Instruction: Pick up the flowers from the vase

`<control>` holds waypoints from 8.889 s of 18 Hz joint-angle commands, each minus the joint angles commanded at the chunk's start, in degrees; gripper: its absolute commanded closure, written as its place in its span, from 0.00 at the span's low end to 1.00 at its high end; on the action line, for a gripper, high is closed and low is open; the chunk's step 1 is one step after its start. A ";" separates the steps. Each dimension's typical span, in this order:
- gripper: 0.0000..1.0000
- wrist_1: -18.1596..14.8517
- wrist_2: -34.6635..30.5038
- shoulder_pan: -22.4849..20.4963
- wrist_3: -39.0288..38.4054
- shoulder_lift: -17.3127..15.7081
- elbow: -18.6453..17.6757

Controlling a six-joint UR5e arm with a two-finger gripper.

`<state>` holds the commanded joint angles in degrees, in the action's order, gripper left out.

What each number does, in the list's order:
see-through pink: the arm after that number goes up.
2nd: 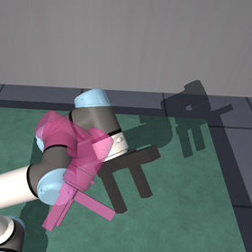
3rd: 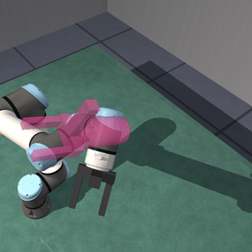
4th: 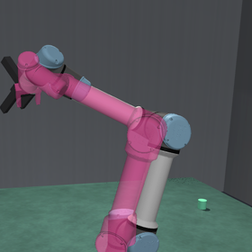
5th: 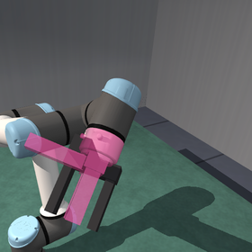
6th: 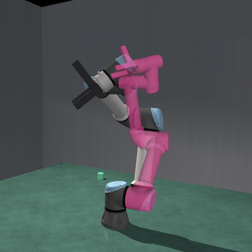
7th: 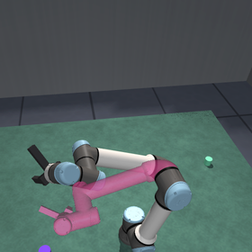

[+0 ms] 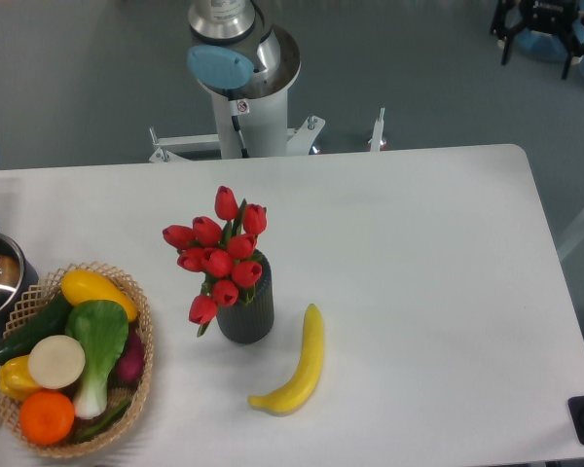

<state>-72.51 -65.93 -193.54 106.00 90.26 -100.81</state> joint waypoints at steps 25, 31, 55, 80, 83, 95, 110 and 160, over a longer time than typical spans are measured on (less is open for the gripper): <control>0.00 9.84 20.75 2.37 -22.92 0.26 -6.77; 0.00 11.69 20.75 5.09 -25.31 0.79 -6.86; 0.00 18.63 30.77 28.03 -18.81 1.84 -17.40; 0.00 22.24 38.77 40.17 -19.69 9.14 -16.44; 0.00 22.24 39.82 40.25 -19.69 9.84 -16.44; 0.00 22.32 42.98 42.01 -20.83 12.48 -14.95; 0.49 22.50 45.01 42.28 -20.39 14.33 -13.63; 0.52 22.24 61.00 35.42 -31.02 -1.23 -13.45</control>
<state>-50.27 -4.92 -158.11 74.98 89.04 -114.26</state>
